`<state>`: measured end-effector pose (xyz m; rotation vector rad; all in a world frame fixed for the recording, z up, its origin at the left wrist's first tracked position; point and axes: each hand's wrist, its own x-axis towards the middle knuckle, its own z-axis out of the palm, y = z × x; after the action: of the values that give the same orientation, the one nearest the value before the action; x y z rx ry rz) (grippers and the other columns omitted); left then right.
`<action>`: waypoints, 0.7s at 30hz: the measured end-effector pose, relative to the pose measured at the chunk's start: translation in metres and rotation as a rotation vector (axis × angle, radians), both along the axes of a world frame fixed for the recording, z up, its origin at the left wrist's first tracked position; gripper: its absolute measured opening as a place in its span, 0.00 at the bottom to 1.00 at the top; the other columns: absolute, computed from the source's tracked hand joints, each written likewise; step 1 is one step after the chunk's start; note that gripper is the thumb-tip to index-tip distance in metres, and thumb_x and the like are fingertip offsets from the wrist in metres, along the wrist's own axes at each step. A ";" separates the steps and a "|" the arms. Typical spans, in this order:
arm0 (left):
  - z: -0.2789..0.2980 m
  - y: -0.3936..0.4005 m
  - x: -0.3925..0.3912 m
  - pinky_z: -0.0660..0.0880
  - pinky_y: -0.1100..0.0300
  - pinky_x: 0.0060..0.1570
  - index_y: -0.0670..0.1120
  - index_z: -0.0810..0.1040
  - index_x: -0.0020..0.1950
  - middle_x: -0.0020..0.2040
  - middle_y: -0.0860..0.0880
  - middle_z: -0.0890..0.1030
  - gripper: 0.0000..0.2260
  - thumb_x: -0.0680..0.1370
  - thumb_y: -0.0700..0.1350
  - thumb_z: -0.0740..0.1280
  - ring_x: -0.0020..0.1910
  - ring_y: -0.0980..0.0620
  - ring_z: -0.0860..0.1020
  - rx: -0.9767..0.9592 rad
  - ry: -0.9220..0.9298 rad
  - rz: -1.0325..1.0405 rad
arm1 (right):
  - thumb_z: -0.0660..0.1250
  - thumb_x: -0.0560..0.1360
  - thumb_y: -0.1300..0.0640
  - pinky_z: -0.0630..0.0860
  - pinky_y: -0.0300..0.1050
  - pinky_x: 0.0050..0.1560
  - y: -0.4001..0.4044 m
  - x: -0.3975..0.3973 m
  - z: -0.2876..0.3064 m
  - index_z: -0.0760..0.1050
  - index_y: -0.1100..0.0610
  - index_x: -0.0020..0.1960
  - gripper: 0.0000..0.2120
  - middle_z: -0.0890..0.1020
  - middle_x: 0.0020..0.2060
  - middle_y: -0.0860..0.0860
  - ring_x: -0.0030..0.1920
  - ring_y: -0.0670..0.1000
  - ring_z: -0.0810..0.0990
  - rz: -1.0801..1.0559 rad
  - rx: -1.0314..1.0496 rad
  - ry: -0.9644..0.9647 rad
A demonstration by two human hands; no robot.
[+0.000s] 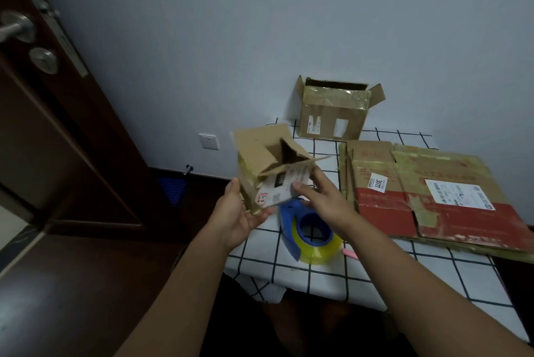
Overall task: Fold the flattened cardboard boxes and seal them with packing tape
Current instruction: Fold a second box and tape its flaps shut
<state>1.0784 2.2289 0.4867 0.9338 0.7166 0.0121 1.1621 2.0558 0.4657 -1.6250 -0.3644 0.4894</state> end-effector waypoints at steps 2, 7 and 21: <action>0.003 -0.006 0.000 0.78 0.58 0.27 0.46 0.71 0.68 0.53 0.37 0.82 0.23 0.83 0.59 0.51 0.33 0.43 0.84 0.056 0.021 -0.058 | 0.65 0.81 0.55 0.80 0.45 0.54 0.000 0.001 -0.001 0.74 0.46 0.61 0.10 0.84 0.52 0.42 0.52 0.46 0.83 -0.075 0.091 0.000; 0.000 -0.017 0.002 0.77 0.51 0.57 0.55 0.66 0.74 0.69 0.47 0.72 0.29 0.77 0.69 0.53 0.58 0.49 0.79 0.585 -0.056 -0.140 | 0.66 0.80 0.48 0.80 0.60 0.52 -0.009 0.010 -0.006 0.79 0.49 0.54 0.07 0.85 0.48 0.52 0.48 0.54 0.84 -0.240 -0.076 -0.146; -0.030 -0.003 0.006 0.77 0.65 0.52 0.47 0.73 0.65 0.56 0.50 0.80 0.13 0.85 0.46 0.53 0.51 0.57 0.81 0.689 -0.212 -0.063 | 0.68 0.77 0.44 0.78 0.45 0.50 -0.012 0.018 0.003 0.69 0.52 0.73 0.27 0.77 0.63 0.49 0.59 0.52 0.78 -0.206 0.003 0.089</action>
<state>1.0849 2.2255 0.4571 1.5855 0.4839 0.3143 1.1798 2.0440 0.4690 -1.6113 -0.1293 0.4031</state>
